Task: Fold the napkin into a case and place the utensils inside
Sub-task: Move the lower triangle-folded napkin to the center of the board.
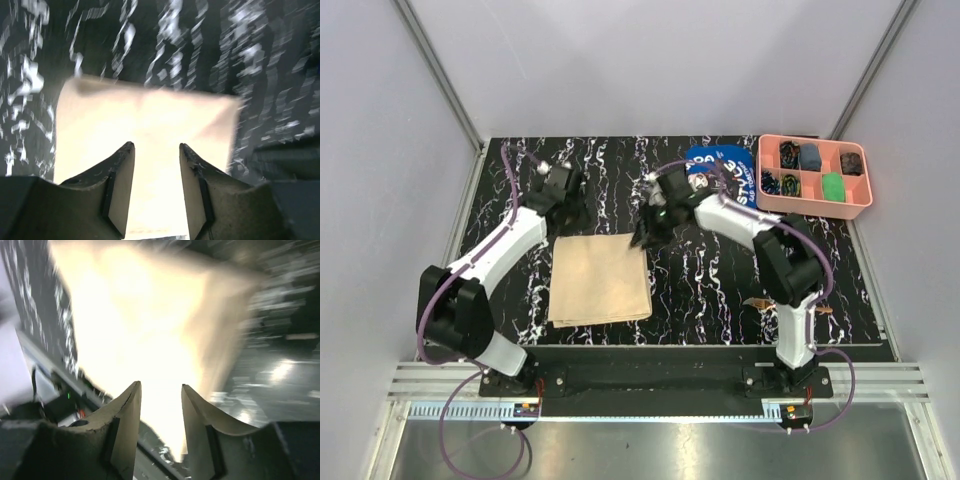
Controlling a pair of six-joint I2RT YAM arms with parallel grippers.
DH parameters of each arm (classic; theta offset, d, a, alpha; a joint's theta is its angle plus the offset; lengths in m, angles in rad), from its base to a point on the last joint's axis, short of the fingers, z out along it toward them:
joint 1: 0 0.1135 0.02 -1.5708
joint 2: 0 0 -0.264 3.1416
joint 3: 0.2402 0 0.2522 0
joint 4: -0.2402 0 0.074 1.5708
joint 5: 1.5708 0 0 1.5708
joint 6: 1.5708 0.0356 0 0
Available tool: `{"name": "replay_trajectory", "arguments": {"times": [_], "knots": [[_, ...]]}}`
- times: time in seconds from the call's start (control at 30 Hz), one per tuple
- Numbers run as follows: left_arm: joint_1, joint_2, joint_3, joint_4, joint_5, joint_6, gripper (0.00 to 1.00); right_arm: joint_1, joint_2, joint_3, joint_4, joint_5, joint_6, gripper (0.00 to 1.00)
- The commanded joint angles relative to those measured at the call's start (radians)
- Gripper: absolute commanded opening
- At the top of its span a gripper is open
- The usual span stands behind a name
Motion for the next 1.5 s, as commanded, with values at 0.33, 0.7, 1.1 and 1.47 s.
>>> {"name": "replay_trajectory", "arguments": {"times": [0.33,0.7,1.1,1.47], "knots": [[0.028,-0.171,-0.234,0.061,0.137,-0.011,0.50,0.039,0.013,-0.191,0.012,0.032,-0.087,0.32],[0.038,-0.110,-0.213,0.091,0.203,0.017,0.55,-0.032,-0.094,-0.326,-0.032,0.115,-0.125,0.33],[0.067,-0.104,-0.259,0.154,0.238,-0.021,0.58,0.025,-0.203,-0.260,-0.117,0.125,-0.118,0.46],[0.068,-0.184,-0.331,0.213,0.292,-0.095,0.56,0.010,-0.169,-0.456,-0.057,0.402,-0.190,0.45]]}}
